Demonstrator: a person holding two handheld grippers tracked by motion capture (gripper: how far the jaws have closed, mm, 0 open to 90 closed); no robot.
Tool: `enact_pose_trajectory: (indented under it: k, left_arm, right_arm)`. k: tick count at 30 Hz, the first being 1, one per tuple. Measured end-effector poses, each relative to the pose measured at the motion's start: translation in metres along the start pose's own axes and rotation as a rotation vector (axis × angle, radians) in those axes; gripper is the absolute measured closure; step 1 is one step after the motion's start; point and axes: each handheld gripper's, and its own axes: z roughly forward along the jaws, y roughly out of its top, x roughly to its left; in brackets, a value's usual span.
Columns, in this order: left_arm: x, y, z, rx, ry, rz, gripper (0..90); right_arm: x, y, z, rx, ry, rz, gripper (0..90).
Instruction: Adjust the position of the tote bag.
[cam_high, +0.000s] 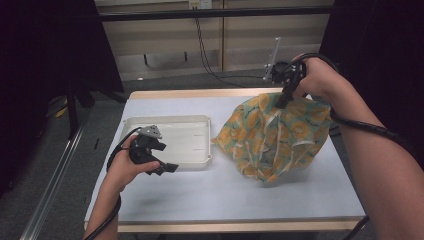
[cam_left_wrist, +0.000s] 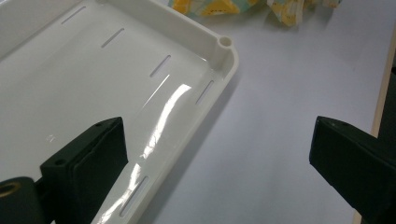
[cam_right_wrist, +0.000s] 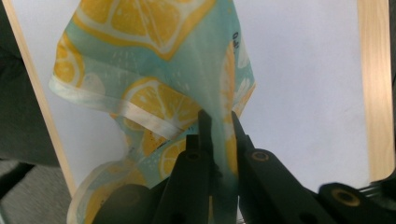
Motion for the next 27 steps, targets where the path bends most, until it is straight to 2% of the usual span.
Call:
enact_pose_trajectory:
  k: [3, 6, 9, 10, 13, 14, 15, 17, 19, 20, 21, 23, 24, 25, 27]
  left_arm:
    - [0.0, 0.001, -0.001, 0.0, 0.007, 0.004, 3.9]
    - [0.0, 0.0, -0.001, 0.004, 0.007, 0.004, 3.9]
    - [0.0, 0.0, -0.001, -0.003, 0.003, 0.0, 3.9]
    - [0.0, 0.0, -0.002, -0.001, 0.003, -0.001, 3.9]
    - [0.0, 0.0, -0.002, -0.005, 0.009, -0.002, 3.9]
    - [0.0, 0.0, -0.002, -0.007, 0.008, -0.002, 3.9]
    - [0.0, 0.0, -0.002, -0.002, 0.007, -0.001, 3.9]
    - [0.0, 0.0, -0.002, 0.002, 0.003, 0.008, 3.9]
    - [-0.001, 0.0, -0.002, -0.006, 0.006, 0.001, 3.9]
    - [-0.001, 0.001, -0.002, -0.006, 0.005, 0.003, 3.9]
    - [-0.001, 0.001, -0.002, -0.007, 0.002, 0.001, 3.9]
    - [0.0, 0.001, -0.001, -0.001, 0.006, 0.003, 3.9]
    - [-0.001, 0.001, -0.001, 0.002, 0.002, 0.003, 3.9]
    - [-0.001, 0.001, -0.001, 0.002, 0.0, 0.004, 3.9]
    - [-0.002, 0.001, 0.0, -0.001, -0.001, 0.004, 3.9]
  right_arm:
    - [0.0, 0.002, 0.002, -0.021, 0.003, -0.004, 90.0]
    - [0.0, 0.006, 0.004, -0.052, -0.006, 0.033, 90.0]
    - [0.0, 0.008, 0.003, -0.037, -0.015, 0.048, 88.5]
    - [-0.001, 0.008, 0.004, -0.032, -0.012, 0.086, 82.8]
    - [0.0, 0.008, 0.005, -0.025, -0.006, 0.107, 79.2]
    - [0.0, 0.008, 0.005, -0.023, -0.011, 0.127, 76.0]
    - [-0.001, 0.006, 0.006, -0.034, -0.015, 0.144, 70.6]
    - [-0.002, 0.005, 0.007, -0.047, -0.018, 0.161, 68.1]
    - [-0.001, 0.004, 0.007, -0.049, -0.011, 0.232, 61.6]
    - [0.0, 0.001, 0.008, -0.064, -0.006, 0.303, 58.2]
    - [0.0, 0.001, 0.008, -0.064, -0.006, 0.303, 58.2]
    - [0.0, 0.0, 0.007, -0.077, -0.013, 0.332, 52.2]
    - [0.0, -0.003, 0.006, -0.099, -0.019, 0.358, 43.0]
    - [-0.001, -0.004, 0.005, -0.092, -0.023, 0.368, 40.0]
    - [-0.001, -0.005, 0.004, -0.087, -0.033, 0.361, 38.8]
